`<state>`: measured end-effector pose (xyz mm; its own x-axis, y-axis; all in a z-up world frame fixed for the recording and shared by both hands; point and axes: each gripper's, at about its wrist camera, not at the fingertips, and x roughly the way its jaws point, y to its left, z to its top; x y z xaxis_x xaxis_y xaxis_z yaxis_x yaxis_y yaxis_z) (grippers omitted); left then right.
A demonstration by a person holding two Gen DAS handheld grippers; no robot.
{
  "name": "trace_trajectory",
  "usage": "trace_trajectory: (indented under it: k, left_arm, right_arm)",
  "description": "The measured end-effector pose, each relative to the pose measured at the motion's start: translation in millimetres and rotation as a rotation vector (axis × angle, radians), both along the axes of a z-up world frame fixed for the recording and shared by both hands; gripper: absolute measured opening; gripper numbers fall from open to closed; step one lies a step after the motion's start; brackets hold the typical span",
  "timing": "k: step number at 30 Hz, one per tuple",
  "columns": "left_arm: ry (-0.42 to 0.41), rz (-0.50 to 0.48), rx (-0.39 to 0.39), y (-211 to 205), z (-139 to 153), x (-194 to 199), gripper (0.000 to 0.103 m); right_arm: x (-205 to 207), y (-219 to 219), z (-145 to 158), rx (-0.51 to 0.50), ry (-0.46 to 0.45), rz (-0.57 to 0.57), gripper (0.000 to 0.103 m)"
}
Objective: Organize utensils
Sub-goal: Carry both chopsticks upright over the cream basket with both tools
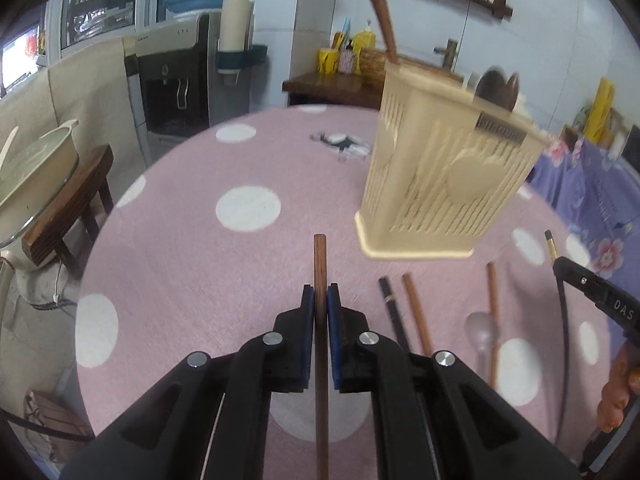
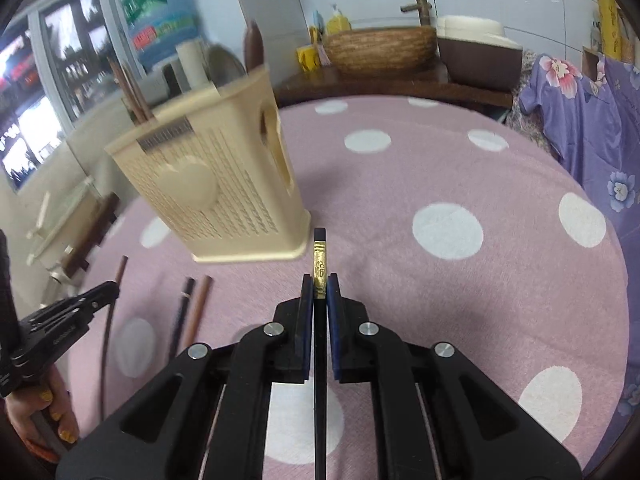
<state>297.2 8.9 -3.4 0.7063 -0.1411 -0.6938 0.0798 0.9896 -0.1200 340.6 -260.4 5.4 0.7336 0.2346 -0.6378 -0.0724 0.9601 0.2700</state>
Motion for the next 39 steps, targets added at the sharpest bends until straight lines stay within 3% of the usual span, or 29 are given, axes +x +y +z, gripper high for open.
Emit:
trace_trajectory:
  k: [9, 13, 29, 34, 39]
  left_arm:
    - [-0.232, -0.033, -0.077, 10.1, 91.6, -33.2, 0.008]
    - [-0.291, -0.035, -0.079, 12.9, 112.0, -40.3, 0.008]
    - [-0.310, -0.068, -0.085, 13.6, 133.2, -26.9, 0.008]
    - [-0.303, -0.131, -0.135, 11.2, 163.5, -13.2, 0.008]
    - [-0.341, -0.159, -0.215, 6.8, 212.0, 3.4, 0.008]
  right_arm:
    - [-40.0, -5.8, 82.5, -0.007, -0.188, 0.048, 0.008]
    - [-50.4, -5.6, 103.6, -0.021, -0.225, 0.049, 0.008]
    - [-43.6, 6.5, 133.8, -0.052, -0.248, 0.099, 0.008]
    - [-34.2, 14.8, 170.2, -0.064, -0.289, 0.126, 0.008]
    - [-14.6, 23.4, 226.7, -0.056, -0.355, 0.114, 0.007]
